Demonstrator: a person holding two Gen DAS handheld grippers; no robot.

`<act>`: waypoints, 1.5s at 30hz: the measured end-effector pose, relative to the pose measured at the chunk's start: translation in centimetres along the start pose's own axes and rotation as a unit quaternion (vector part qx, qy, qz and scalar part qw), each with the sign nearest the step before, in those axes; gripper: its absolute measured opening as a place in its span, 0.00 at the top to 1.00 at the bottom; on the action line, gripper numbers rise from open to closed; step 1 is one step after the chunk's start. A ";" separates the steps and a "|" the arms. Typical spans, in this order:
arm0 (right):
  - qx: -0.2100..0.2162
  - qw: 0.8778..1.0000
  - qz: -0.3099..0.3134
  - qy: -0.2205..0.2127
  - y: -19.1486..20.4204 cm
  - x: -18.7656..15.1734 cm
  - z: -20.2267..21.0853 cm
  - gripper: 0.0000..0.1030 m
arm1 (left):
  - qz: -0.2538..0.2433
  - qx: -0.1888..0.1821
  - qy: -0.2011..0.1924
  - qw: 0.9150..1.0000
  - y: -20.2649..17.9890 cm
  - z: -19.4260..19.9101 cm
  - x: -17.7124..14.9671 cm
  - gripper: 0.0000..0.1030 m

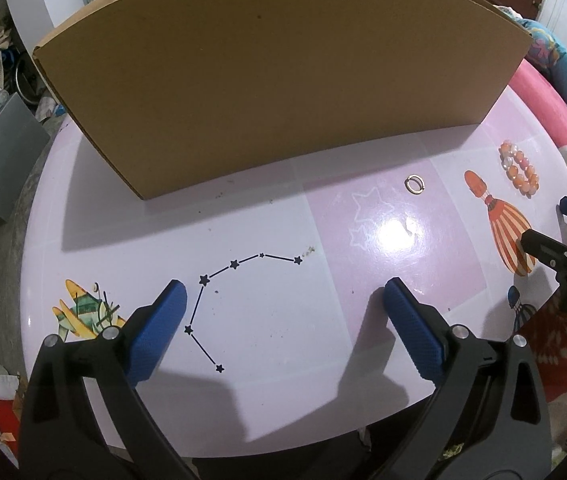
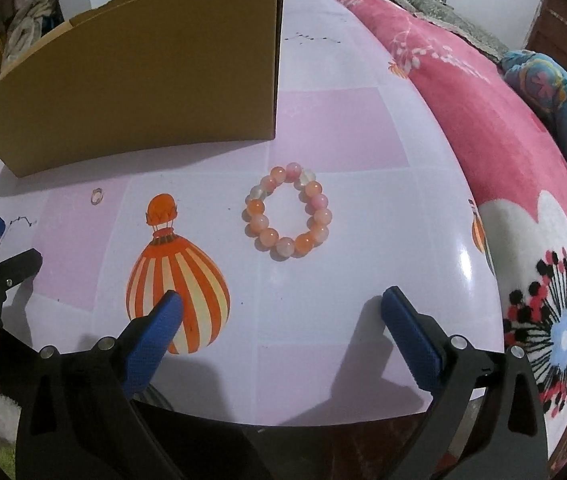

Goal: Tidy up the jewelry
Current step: 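Move both tools back over the pink bead bracelet and gold ring, then close the right tool on the pink bead bracelet while the left tool closes on the gold ring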

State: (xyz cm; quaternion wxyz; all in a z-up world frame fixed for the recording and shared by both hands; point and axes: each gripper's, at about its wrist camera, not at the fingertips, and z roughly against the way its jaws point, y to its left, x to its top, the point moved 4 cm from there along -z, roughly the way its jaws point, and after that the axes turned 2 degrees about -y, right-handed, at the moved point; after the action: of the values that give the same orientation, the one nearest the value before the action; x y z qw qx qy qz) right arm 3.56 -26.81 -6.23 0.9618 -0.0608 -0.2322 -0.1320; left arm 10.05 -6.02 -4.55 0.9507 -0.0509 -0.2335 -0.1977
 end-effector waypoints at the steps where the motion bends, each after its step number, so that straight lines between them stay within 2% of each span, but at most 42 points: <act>1: 0.001 1.000 0.001 0.001 0.0 0.1 0.0 0.06 | 0.000 0.000 -0.001 1.000 0.0 0.0 0.0 0.07; 9: 0.012 1.000 0.008 -0.015 -0.1 -0.2 0.0 0.06 | 0.000 0.000 -0.002 1.000 0.0 0.0 0.1 0.07; 16: 0.003 0.999 0.041 -0.007 0.5 -0.2 0.6 0.06 | -0.001 0.000 -0.004 1.000 0.1 0.0 0.1 0.07; 18: 0.018 0.999 0.033 -0.025 0.6 0.3 1.6 0.06 | -0.001 0.000 -0.005 1.000 0.1 0.0 0.1 0.07; 21: 0.060 0.995 0.028 -0.076 1.1 1.3 3.8 0.06 | -0.001 0.000 -0.006 1.000 0.0 0.0 0.1 0.07; 23: 0.073 0.993 0.033 -0.092 1.6 1.8 4.4 0.07 | -0.001 -0.001 -0.005 1.000 0.0 0.0 0.1 0.07; 24: 0.077 0.992 0.036 -0.093 1.8 2.1 4.3 0.09 | -0.002 -0.001 -0.005 1.000 0.0 0.0 0.1 0.07; 26: 0.085 0.992 0.034 -0.089 1.9 2.4 3.9 0.22 | -0.002 -0.001 -0.006 1.000 0.0 0.0 0.1 0.07; 29: 0.100 0.991 0.026 -0.084 1.8 3.0 2.8 0.38 | -0.004 -0.003 -0.007 1.000 0.0 0.0 0.2 0.07; 32: 0.098 0.992 0.025 -0.080 1.7 3.6 1.8 0.51 | -0.010 -0.006 -0.013 1.000 0.0 -0.1 0.2 0.07; 38: 0.105 0.993 0.014 -0.057 1.2 3.9 0.0 0.71 | -0.020 -0.018 -0.027 0.999 0.0 0.1 0.5 0.08; 41: 0.106 0.993 0.013 -0.054 1.0 3.8 -0.3 0.76 | -0.041 -0.036 -0.075 0.996 -0.8 1.6 1.0 0.08; 45: 0.109 0.993 0.011 -0.049 0.8 3.7 -1.0 0.87 | -0.071 -0.060 -0.111 0.989 -2.3 2.6 2.1 0.10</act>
State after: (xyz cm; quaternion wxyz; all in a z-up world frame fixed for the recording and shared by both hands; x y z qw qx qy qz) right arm 7.43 -27.06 -5.43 0.9514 0.0357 -0.2916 -0.0918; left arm 9.72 -8.33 -1.28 0.8976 -0.1130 -0.3282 -0.2716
